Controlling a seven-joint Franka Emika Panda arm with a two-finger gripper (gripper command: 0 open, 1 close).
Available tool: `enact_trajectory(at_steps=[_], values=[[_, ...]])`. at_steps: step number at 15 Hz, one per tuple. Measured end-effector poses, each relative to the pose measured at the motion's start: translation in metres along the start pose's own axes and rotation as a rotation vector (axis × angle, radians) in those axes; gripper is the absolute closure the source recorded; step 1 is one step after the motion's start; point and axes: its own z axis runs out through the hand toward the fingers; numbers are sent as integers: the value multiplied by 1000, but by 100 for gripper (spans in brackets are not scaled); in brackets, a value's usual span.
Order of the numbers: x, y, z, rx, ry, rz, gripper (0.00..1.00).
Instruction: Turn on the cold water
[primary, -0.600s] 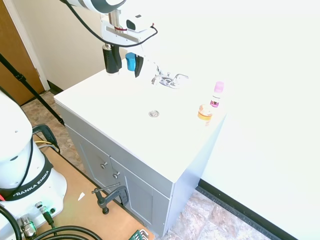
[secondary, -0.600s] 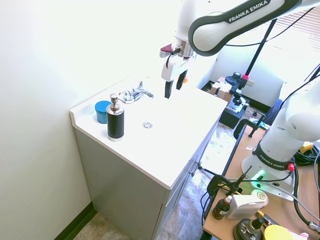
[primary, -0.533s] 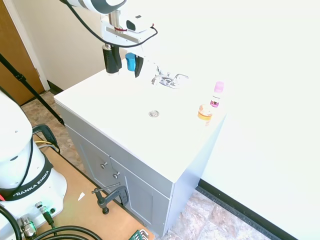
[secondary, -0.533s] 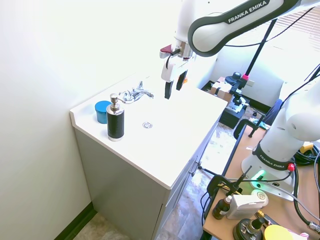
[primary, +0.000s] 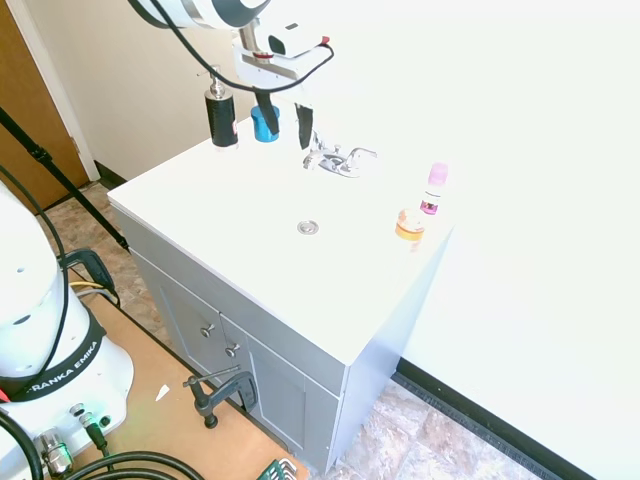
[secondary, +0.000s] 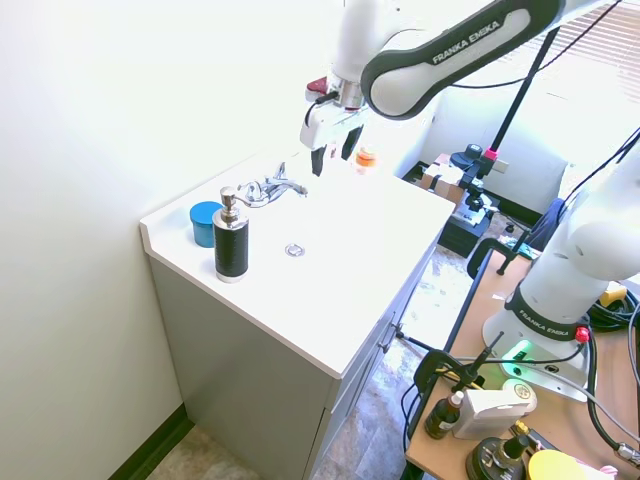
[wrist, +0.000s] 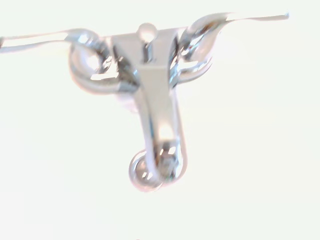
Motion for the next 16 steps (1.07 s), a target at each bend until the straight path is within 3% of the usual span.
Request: enact_trajectory(at_steps=[3,8,16], values=[[30,-26,25,4,65,41,0],[86,-54,47,6,106,100,0],[111,-57,80,-35,106,138,0]])
